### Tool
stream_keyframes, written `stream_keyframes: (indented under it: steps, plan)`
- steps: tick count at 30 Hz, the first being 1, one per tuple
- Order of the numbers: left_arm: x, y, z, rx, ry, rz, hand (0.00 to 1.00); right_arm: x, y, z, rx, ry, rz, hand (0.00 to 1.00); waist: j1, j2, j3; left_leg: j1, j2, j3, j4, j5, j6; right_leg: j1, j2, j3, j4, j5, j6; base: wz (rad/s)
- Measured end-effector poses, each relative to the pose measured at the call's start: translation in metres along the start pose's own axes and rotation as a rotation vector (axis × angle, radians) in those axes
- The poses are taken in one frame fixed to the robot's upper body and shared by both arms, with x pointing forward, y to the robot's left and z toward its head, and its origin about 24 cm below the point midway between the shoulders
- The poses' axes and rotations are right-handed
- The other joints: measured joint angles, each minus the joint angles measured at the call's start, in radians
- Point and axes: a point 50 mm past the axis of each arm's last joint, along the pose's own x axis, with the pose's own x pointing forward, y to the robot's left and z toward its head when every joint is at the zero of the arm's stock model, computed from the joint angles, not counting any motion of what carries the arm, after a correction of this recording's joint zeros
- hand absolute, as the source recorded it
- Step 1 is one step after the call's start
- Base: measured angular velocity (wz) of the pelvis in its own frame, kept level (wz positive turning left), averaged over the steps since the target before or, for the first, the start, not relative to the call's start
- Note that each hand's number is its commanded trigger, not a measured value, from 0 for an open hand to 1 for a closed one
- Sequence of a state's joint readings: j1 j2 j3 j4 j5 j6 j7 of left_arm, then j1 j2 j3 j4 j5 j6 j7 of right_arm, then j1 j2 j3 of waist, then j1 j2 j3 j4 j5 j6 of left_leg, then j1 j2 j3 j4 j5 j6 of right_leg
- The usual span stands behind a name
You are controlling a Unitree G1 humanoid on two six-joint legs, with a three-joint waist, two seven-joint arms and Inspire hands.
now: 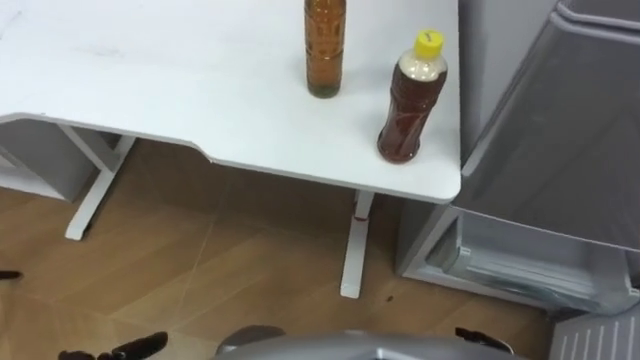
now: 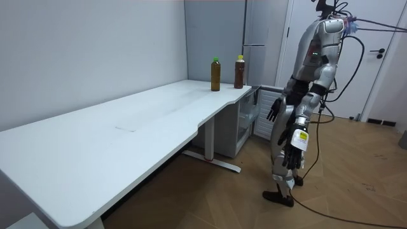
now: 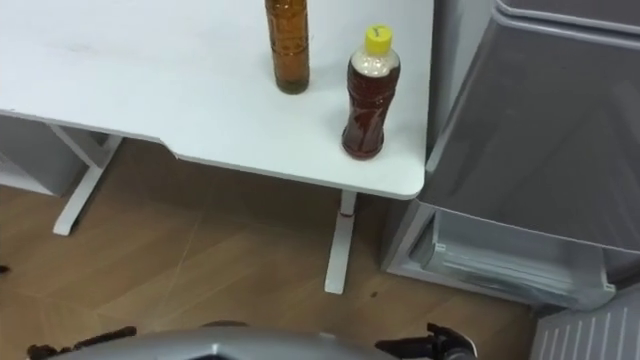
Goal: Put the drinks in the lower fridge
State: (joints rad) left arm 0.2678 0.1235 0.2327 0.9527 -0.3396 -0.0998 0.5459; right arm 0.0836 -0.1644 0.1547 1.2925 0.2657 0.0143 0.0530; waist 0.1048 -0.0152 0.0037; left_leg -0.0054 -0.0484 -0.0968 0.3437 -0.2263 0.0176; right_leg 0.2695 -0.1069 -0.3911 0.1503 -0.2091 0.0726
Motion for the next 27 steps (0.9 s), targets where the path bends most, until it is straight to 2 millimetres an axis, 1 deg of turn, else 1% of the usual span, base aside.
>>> stream_keyframes:
  steps: [2, 3, 4, 5, 6, 7, 9, 10, 11, 12, 14, 16, 18, 20, 22, 24, 25, 27]
  plan:
    - [0.000, 0.001, 0.001, -0.007, -0.007, 0.024, 0.00, 0.000, 0.000, -0.002, -0.005, 0.003, -0.005, 0.00, 0.009, 0.001, -0.0004, -0.002, -0.001, -0.006, 0.000, 0.001, -0.001, 0.000, 0.000, -0.010, 0.000, 0.000, 0.000, 0.12]
    - [0.000, 0.001, 0.005, -0.020, -0.024, 0.042, 0.00, 0.000, 0.000, -0.003, -0.006, -0.001, -0.005, 0.00, 0.011, 0.003, -0.0024, -0.004, -0.004, -0.019, 0.000, 0.004, -0.003, -0.002, 0.001, -0.012, 0.000, 0.000, 0.000, 0.18]
    - [-0.001, 0.001, 0.009, -0.030, -0.039, 0.051, 0.00, -0.001, 0.000, -0.003, -0.006, -0.004, -0.004, 0.00, 0.012, 0.002, -0.0024, -0.006, -0.006, -0.026, 0.000, 0.006, -0.004, -0.002, 0.001, -0.017, 0.000, 0.000, 0.000, 0.27]
    - [-0.002, 0.000, 0.018, -0.057, -0.079, 0.062, 0.00, -0.001, 0.000, -0.003, -0.010, -0.009, -0.005, 0.00, 0.008, -0.002, -0.0027, -0.009, -0.013, -0.044, -0.001, 0.012, -0.006, 0.000, 0.001, -0.027, -0.002, 0.000, 0.001, 0.31]
    - [-0.004, -0.002, 0.030, -0.085, -0.133, 0.071, 0.00, -0.001, -0.001, -0.002, -0.027, -0.013, -0.009, 0.00, 0.009, -0.004, -0.0027, -0.012, -0.017, -0.052, -0.002, 0.017, -0.006, 0.000, 0.001, -0.028, -0.002, -0.003, 0.004, 0.29]
    - [-0.005, -0.003, 0.036, -0.096, -0.165, 0.077, 0.00, -0.001, -0.002, -0.001, -0.035, -0.018, -0.010, 0.00, 0.010, -0.005, -0.0025, -0.014, -0.018, -0.055, -0.002, 0.018, -0.007, 0.000, 0.001, -0.031, -0.003, -0.003, 0.005, 0.19]
    - [-0.011, -0.004, 0.060, -0.170, -0.281, 0.103, 0.00, -0.001, -0.004, 0.001, -0.048, -0.036, -0.014, 0.00, 0.012, -0.009, -0.0019, -0.021, -0.025, -0.064, -0.001, 0.025, -0.007, 0.006, 0.001, -0.040, -0.019, -0.006, 0.003, 0.14]
    - [-0.013, -0.005, 0.065, -0.182, -0.308, 0.108, 0.00, -0.001, -0.004, 0.000, -0.049, -0.036, -0.014, 0.00, 0.011, -0.011, -0.0007, -0.022, -0.027, -0.070, 0.000, 0.027, -0.007, 0.008, 0.001, -0.046, -0.020, -0.006, 0.003, 0.20]
    - [-0.017, -0.006, 0.076, -0.202, -0.363, 0.111, 0.00, -0.001, -0.004, -0.002, -0.048, -0.034, -0.014, 0.00, 0.012, -0.013, -0.0013, -0.024, -0.030, -0.072, 0.004, 0.028, -0.007, 0.010, -0.001, -0.050, -0.019, -0.014, 0.003, 0.20]
    - [-0.023, -0.007, 0.090, -0.234, -0.422, 0.110, 0.00, -0.001, -0.004, -0.003, -0.046, -0.032, -0.014, 0.00, 0.014, -0.019, 0.0008, -0.029, -0.031, -0.073, 0.011, 0.028, -0.006, 0.009, -0.001, -0.052, -0.016, -0.019, 0.004, 0.16]
    - [-0.030, -0.007, 0.105, -0.267, -0.511, 0.118, 0.00, -0.001, -0.004, -0.001, -0.045, -0.039, -0.015, 0.00, 0.020, -0.015, -0.0022, -0.036, -0.032, -0.074, 0.019, 0.027, -0.005, 0.008, 0.000, -0.056, -0.016, -0.020, 0.004, 0.09]
    - [-0.037, -0.008, 0.117, -0.293, -0.577, 0.119, 0.00, -0.001, -0.003, 0.002, -0.056, -0.053, -0.014, 0.00, 0.013, -0.015, -0.0047, -0.041, -0.036, -0.081, 0.020, 0.027, -0.005, 0.007, -0.001, -0.060, -0.016, -0.020, 0.005, 0.12]
    - [-0.050, -0.008, 0.135, -0.318, -0.681, 0.114, 0.00, -0.001, -0.002, 0.004, -0.078, -0.066, -0.010, 0.00, 0.012, -0.026, -0.0064, -0.058, -0.039, -0.095, 0.026, 0.026, -0.005, -0.002, 0.002, -0.074, -0.016, -0.020, 0.004, 0.18]
    - [-0.059, -0.009, 0.145, -0.316, -0.758, 0.107, 0.00, -0.001, -0.005, 0.003, -0.081, -0.070, -0.017, 0.00, 0.013, -0.030, -0.0054, -0.062, -0.042, -0.102, 0.028, 0.026, -0.005, -0.005, 0.002, -0.076, -0.017, -0.020, 0.004, 0.13]
    - [-0.070, -0.011, 0.155, -0.341, -0.822, 0.094, 0.00, -0.002, -0.007, 0.004, -0.082, -0.070, -0.023, 0.00, 0.021, -0.030, -0.0054, -0.068, -0.043, -0.106, 0.029, 0.026, -0.005, -0.007, 0.002, -0.077, -0.016, -0.020, 0.004, 0.06]
    - [-0.089, -0.009, 0.175, -0.394, -0.939, 0.067, 0.00, -0.002, -0.007, 0.004, -0.085, -0.072, -0.020, 0.00, 0.026, -0.030, -0.0049, -0.070, -0.043, -0.110, 0.030, 0.026, -0.005, -0.010, 0.003, -0.078, -0.015, -0.019, 0.004, 0.03]
    - [-0.094, -0.008, 0.180, -0.406, -0.969, 0.062, 0.00, -0.002, -0.007, 0.003, -0.084, -0.071, -0.020, 0.00, 0.027, -0.030, -0.0044, -0.069, -0.043, -0.110, 0.029, 0.026, -0.005, -0.010, 0.003, -0.078, -0.015, -0.019, 0.004, 0.03]
    - [-0.112, -0.005, 0.194, -0.465, -1.065, 0.027, 0.00, -0.002, -0.007, 0.001, -0.079, -0.063, -0.013, 0.00, 0.027, -0.030, -0.0029, -0.066, -0.043, -0.109, 0.029, 0.026, -0.006, -0.007, 0.003, -0.078, -0.015, -0.019, 0.004, 0.00]
